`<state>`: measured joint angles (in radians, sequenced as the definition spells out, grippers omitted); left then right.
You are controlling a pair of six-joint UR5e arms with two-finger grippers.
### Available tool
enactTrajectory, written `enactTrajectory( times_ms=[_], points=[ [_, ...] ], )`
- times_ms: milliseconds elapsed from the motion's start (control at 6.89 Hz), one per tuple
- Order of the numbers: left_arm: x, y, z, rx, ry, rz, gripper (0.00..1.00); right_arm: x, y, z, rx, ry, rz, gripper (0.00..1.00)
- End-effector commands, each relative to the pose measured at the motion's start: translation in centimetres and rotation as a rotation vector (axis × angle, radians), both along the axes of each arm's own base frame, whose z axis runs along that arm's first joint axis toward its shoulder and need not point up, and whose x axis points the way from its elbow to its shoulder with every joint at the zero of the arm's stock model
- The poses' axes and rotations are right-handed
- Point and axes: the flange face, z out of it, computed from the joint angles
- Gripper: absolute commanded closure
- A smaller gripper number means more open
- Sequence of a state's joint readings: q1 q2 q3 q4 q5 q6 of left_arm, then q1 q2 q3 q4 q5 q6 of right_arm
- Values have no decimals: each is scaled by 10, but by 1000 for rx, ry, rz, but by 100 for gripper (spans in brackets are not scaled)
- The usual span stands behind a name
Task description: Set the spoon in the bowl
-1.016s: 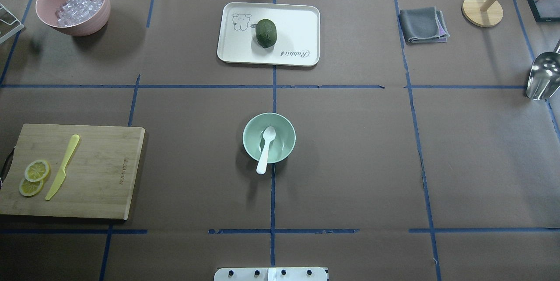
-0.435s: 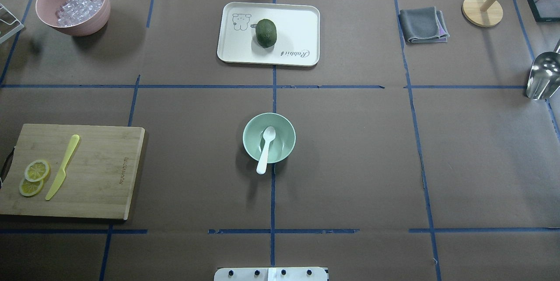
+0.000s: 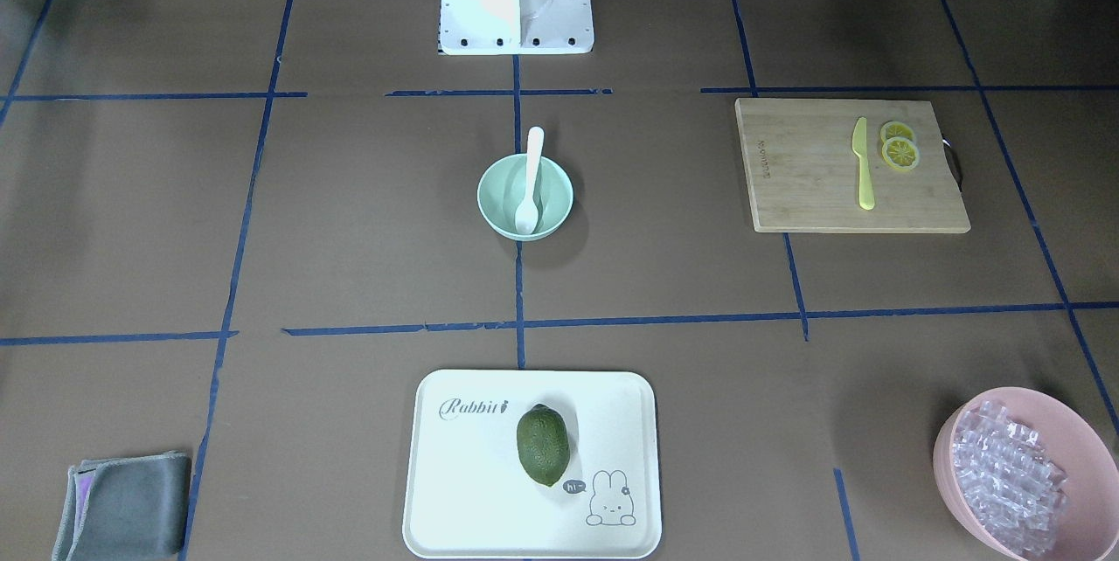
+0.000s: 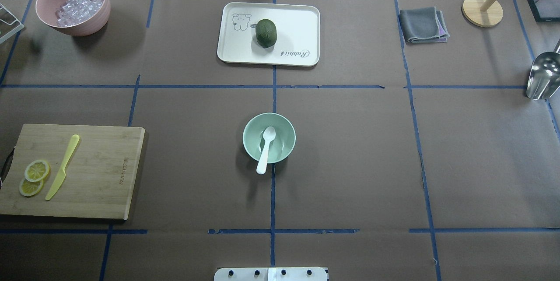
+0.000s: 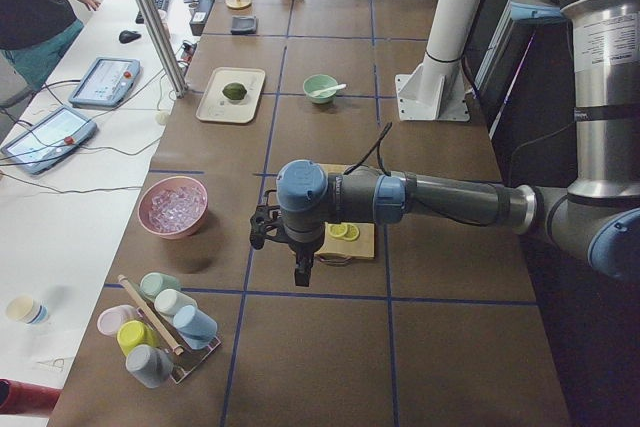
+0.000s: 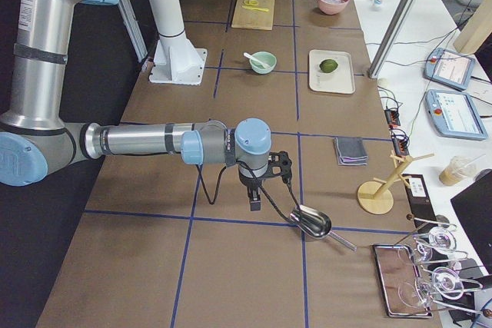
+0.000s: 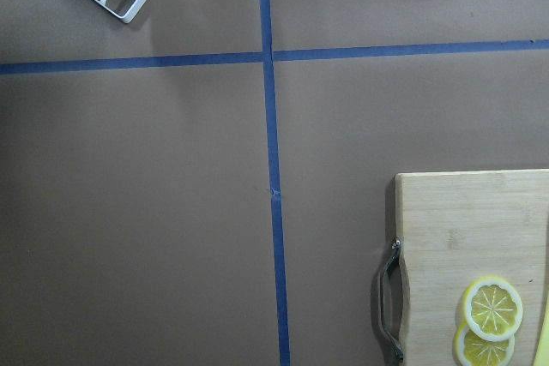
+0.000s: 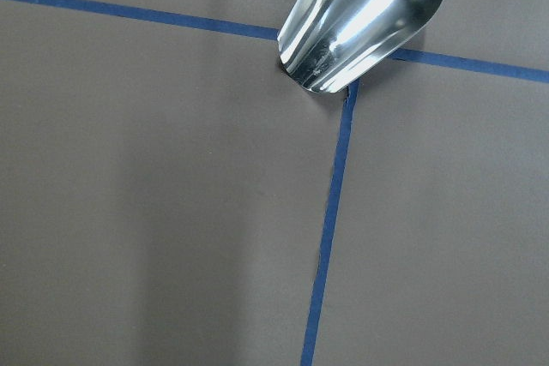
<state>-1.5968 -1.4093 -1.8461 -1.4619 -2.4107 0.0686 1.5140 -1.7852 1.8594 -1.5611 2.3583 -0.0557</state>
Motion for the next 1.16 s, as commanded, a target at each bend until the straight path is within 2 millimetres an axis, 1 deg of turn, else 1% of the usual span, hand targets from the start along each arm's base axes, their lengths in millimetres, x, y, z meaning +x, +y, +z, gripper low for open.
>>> enactTrajectory(
  times_ms=[0, 1016],
  points=[
    [0, 1, 5, -13, 0, -1, 0, 0, 1, 1, -3, -1, 0, 0],
    [-1, 7, 13, -32, -9, -1, 0, 0, 0, -1, 2, -1, 0, 0]
  ],
)
